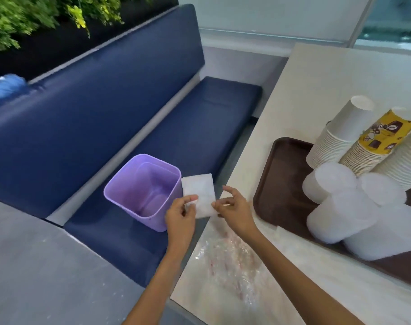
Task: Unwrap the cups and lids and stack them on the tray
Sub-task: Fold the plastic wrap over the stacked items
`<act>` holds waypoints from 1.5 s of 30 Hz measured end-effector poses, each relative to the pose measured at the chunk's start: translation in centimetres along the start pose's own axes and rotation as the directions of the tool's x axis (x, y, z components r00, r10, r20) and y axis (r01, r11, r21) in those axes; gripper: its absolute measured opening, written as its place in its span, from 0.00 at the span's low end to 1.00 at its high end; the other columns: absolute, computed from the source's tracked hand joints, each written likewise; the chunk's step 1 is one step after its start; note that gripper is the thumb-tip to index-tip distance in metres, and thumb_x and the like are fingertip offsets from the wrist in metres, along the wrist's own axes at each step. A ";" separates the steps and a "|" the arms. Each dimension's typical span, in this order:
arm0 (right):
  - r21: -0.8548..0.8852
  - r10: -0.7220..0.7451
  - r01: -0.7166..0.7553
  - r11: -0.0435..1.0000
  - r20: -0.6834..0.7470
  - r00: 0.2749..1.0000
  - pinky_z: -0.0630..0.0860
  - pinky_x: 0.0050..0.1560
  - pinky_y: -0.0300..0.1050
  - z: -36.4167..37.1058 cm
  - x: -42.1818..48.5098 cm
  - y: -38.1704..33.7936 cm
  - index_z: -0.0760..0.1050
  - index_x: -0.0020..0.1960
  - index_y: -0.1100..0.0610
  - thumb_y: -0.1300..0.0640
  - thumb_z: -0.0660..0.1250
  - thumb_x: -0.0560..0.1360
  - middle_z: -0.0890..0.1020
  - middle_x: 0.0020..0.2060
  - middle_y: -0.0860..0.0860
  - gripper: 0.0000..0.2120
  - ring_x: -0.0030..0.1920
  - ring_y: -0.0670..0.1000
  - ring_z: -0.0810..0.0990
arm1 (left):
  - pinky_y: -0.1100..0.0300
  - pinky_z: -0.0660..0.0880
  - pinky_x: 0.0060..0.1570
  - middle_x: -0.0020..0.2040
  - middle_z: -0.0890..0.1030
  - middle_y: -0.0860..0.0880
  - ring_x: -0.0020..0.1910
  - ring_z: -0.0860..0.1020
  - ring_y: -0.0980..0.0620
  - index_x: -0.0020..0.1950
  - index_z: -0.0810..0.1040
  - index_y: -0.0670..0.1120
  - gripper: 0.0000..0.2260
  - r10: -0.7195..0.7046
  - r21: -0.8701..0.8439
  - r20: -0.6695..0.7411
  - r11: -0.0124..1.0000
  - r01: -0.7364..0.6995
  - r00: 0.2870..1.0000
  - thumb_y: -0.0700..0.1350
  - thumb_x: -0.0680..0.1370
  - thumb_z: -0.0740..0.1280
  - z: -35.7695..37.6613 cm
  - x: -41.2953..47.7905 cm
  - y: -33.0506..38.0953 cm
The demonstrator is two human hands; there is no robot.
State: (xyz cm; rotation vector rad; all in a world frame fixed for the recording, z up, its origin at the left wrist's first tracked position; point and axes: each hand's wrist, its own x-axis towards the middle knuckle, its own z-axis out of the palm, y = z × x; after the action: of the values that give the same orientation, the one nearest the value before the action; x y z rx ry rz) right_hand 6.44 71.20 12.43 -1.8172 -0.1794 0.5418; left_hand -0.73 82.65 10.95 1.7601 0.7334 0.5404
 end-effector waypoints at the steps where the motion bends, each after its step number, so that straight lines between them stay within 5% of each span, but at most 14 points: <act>1: -0.017 -0.021 0.021 1.000 0.015 1.000 0.77 0.50 0.35 0.9 0.8 -0.2 0.66 0.69 0.55 0.59 0.68 0.76 0.81 0.50 0.52 0.24 0.47 0.50 0.80 | 0.74 0.71 0.46 0.51 0.80 0.48 0.50 0.78 0.50 0.49 0.80 0.43 0.10 0.003 0.022 -0.066 1.000 -0.002 0.998 0.31 0.77 0.62 -0.7 1.3 -0.3; 4: -0.103 -0.069 0.074 0.992 0.050 0.996 0.72 0.42 0.26 3.2 2.7 0.0 0.66 0.69 0.54 0.58 0.68 0.76 0.80 0.49 0.52 0.24 0.46 0.49 0.79 | 0.76 0.67 0.44 0.52 0.79 0.47 0.50 0.75 0.50 0.52 0.80 0.38 0.10 -0.020 0.094 -0.210 0.995 0.041 0.978 0.31 0.77 0.62 -2.4 5.1 -1.8; 7: -0.174 -0.083 0.100 0.980 0.106 0.991 0.74 0.49 0.32 4.8 3.5 0.5 0.70 0.67 0.55 0.58 0.68 0.76 0.80 0.49 0.52 0.20 0.49 0.50 0.80 | 0.68 0.66 0.49 0.56 0.79 0.42 0.55 0.76 0.45 0.55 0.79 0.37 0.10 -0.113 0.139 -0.257 0.978 0.152 0.960 0.33 0.77 0.61 -3.8 8.3 -4.2; 10: -0.234 -0.096 0.128 0.964 0.144 0.985 0.76 0.56 0.42 6.0 4.0 1.3 0.73 0.64 0.56 0.59 0.67 0.76 0.79 0.46 0.50 0.16 0.48 0.50 0.79 | 0.59 0.66 0.57 0.63 0.75 0.40 0.61 0.73 0.42 0.62 0.76 0.37 0.13 -0.233 0.250 -0.204 0.926 0.281 0.951 0.38 0.79 0.60 -4.8 10.9 -6.8; 18: -0.200 -0.093 0.119 0.973 0.135 0.986 0.71 0.47 0.26 5.9 4.5 2.5 0.74 0.62 0.55 0.60 0.66 0.77 0.79 0.47 0.49 0.14 0.47 0.45 0.78 | 0.52 0.62 0.67 0.73 0.66 0.44 0.71 0.66 0.41 0.75 0.60 0.44 0.27 -0.504 0.447 0.085 0.790 0.419 0.860 0.57 0.81 0.57 -5.1 13.3 -10.5; 22: -0.138 -0.117 0.129 0.982 0.092 0.989 0.71 0.45 0.22 5.2 4.1 2.6 0.76 0.61 0.57 0.62 0.66 0.77 0.80 0.47 0.50 0.13 0.44 0.41 0.77 | 0.54 0.65 0.65 0.70 0.71 0.42 0.68 0.69 0.42 0.72 0.67 0.41 0.20 -0.368 0.365 -0.044 0.859 0.358 0.929 0.49 0.82 0.59 -4.2 12.5 -9.8; 26: -0.066 -0.134 0.140 0.988 0.088 0.987 0.72 0.45 0.24 4.0 2.9 1.8 0.76 0.58 0.55 0.62 0.66 0.77 0.80 0.45 0.48 0.11 0.44 0.40 0.78 | 0.69 0.68 0.50 0.55 0.80 0.48 0.54 0.77 0.50 0.59 0.77 0.42 0.10 -0.103 0.135 -0.152 0.983 0.124 0.983 0.37 0.79 0.62 -2.0 9.6 -5.3; 31: -0.058 -0.148 0.149 0.987 0.022 0.989 0.75 0.46 0.31 -0.1 -0.3 1.6 0.78 0.53 0.52 0.62 0.66 0.77 0.81 0.43 0.44 0.08 0.43 0.43 0.80 | 0.67 0.75 0.44 0.40 0.81 0.52 0.39 0.80 0.56 0.48 0.77 0.51 0.13 0.039 -0.084 0.059 0.996 -0.034 0.998 0.33 0.77 0.63 1.5 3.1 1.8; 36: -0.171 -0.097 0.079 0.982 -0.102 0.990 0.77 0.51 0.35 -6.8 -3.7 4.0 0.79 0.54 0.56 0.61 0.67 0.76 0.81 0.47 0.47 0.07 0.47 0.47 0.81 | 0.68 0.77 0.42 0.43 0.82 0.52 0.41 0.80 0.53 0.47 0.78 0.52 0.09 0.031 -0.002 0.314 0.999 -0.032 0.949 0.36 0.77 0.66 5.1 -4.0 4.4; 39: -0.230 -0.112 0.058 0.971 -0.228 0.967 0.75 0.45 0.36 -11.6 -6.9 6.4 0.80 0.52 0.56 0.64 0.67 0.75 0.81 0.43 0.46 0.08 0.42 0.45 0.80 | 0.71 0.76 0.42 0.43 0.82 0.52 0.42 0.80 0.54 0.47 0.78 0.50 0.05 0.014 0.136 0.417 0.988 -0.078 0.909 0.39 0.77 0.67 7.4 -7.6 4.3; 42: -0.335 -0.115 0.000 0.942 -0.322 0.940 0.71 0.40 0.30 -14.7 -9.6 8.4 0.80 0.52 0.53 0.63 0.67 0.74 0.82 0.40 0.46 0.09 0.38 0.42 0.78 | 0.75 0.71 0.38 0.49 0.82 0.48 0.40 0.77 0.57 0.52 0.79 0.46 0.05 -0.028 0.237 0.424 0.968 -0.081 0.905 0.40 0.77 0.68 8.8 -9.8 3.4; 45: -0.415 -0.074 -0.072 0.907 -0.325 0.943 0.72 0.42 0.35 -16.4 -11.7 9.9 0.79 0.54 0.52 0.61 0.66 0.75 0.81 0.42 0.46 0.10 0.40 0.45 0.78 | 0.68 0.70 0.44 0.56 0.77 0.49 0.46 0.75 0.55 0.60 0.76 0.45 0.12 -0.089 0.372 0.432 0.924 -0.087 0.897 0.44 0.77 0.68 10.0 -11.3 2.6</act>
State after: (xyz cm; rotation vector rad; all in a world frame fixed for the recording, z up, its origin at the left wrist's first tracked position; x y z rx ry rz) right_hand 2.05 49.38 9.96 -2.3033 -0.0655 0.1884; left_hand -1.37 67.35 10.52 2.1463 0.5351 -0.0278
